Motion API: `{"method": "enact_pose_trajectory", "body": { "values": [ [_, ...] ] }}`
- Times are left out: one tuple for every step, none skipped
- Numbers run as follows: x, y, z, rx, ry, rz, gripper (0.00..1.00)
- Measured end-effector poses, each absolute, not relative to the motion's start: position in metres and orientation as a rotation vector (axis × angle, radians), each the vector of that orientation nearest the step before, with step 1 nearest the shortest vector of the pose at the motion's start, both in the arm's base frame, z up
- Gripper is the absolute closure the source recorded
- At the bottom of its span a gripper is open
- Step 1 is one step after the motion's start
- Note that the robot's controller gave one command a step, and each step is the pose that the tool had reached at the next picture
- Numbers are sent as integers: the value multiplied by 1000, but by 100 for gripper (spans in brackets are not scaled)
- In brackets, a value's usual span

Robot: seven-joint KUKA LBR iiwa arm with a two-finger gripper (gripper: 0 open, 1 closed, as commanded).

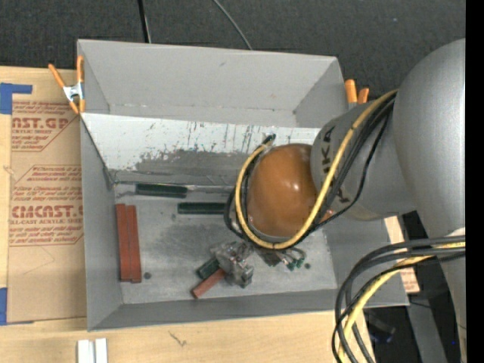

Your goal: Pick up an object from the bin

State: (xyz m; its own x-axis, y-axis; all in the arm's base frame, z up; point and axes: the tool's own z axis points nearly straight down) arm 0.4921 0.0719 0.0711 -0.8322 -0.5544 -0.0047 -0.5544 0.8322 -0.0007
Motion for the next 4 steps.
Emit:
{"method": "enact_pose_trajectory", "body": {
  "values": [
    [492,72,71,-909,3003,1,0],
    [492,72,71,-908,3005,2,100],
    [492,72,70,-909,3005,1,100],
    [517,77,291,-877,3017,2,100]
  ]
}}
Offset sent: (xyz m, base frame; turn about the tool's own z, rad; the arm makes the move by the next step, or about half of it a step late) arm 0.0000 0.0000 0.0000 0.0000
